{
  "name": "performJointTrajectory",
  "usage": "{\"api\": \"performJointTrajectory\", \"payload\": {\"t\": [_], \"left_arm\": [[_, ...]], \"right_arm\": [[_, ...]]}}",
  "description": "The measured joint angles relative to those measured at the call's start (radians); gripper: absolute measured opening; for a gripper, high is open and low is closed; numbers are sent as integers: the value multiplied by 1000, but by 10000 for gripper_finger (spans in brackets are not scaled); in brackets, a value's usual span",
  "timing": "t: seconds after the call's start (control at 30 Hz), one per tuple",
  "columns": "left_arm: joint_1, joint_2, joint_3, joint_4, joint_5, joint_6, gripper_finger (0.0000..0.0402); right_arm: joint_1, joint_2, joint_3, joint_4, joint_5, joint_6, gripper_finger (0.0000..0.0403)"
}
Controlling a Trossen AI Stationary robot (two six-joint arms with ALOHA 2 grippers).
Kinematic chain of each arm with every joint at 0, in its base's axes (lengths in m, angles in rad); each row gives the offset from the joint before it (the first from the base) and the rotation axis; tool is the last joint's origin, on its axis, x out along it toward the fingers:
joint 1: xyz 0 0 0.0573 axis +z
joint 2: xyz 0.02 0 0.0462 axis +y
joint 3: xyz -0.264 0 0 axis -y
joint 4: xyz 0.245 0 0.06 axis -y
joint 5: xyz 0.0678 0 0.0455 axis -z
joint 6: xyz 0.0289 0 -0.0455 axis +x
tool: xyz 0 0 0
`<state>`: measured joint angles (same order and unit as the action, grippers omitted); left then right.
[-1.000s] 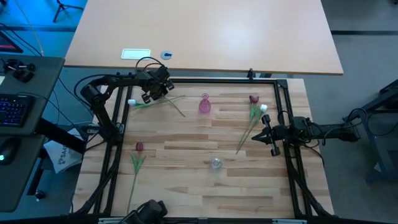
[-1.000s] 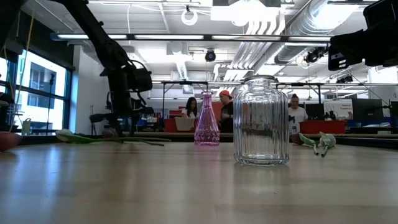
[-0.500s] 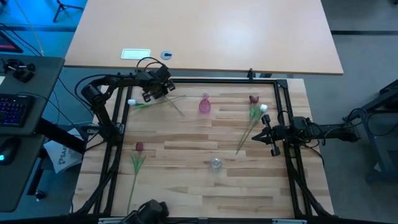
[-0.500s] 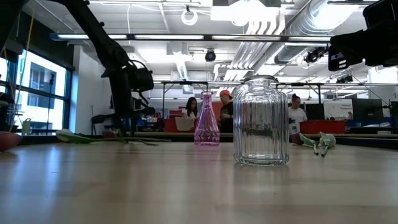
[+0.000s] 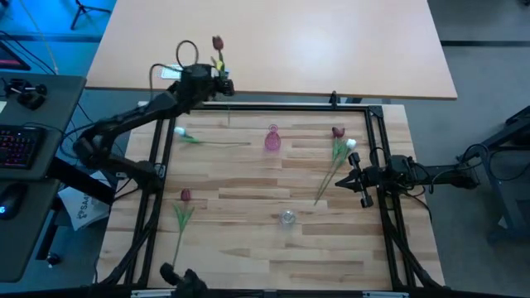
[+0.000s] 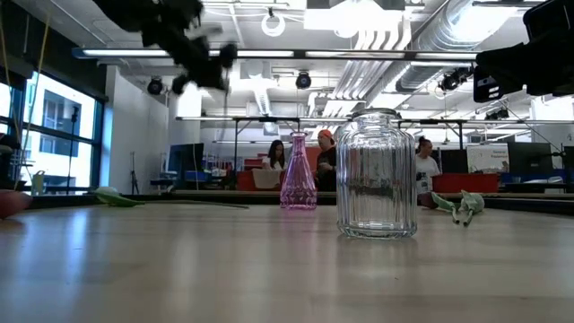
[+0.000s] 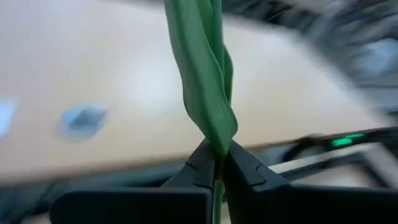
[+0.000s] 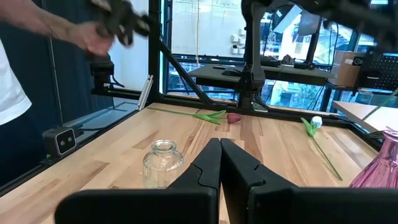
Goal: Sort flowers into vase by color
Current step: Put the top left red flower into the pink vase
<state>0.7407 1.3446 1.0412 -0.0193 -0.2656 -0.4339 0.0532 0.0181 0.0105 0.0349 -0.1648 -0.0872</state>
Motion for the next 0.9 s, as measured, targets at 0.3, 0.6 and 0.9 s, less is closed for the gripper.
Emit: {"api": "performJointTrajectory", "payload": {"t": [0.3, 0.6, 0.9], "left_arm": [[-168, -14, 0, 457, 297, 220, 1], [-208, 166, -1, 568, 469, 113, 1], [-199, 254, -1, 720, 472, 144, 0]], "right_arm": [[0, 0, 0, 0, 1, 0, 1], [0, 0, 0, 0, 3, 0, 1], [0, 0, 0, 0, 3, 0, 1]]}}
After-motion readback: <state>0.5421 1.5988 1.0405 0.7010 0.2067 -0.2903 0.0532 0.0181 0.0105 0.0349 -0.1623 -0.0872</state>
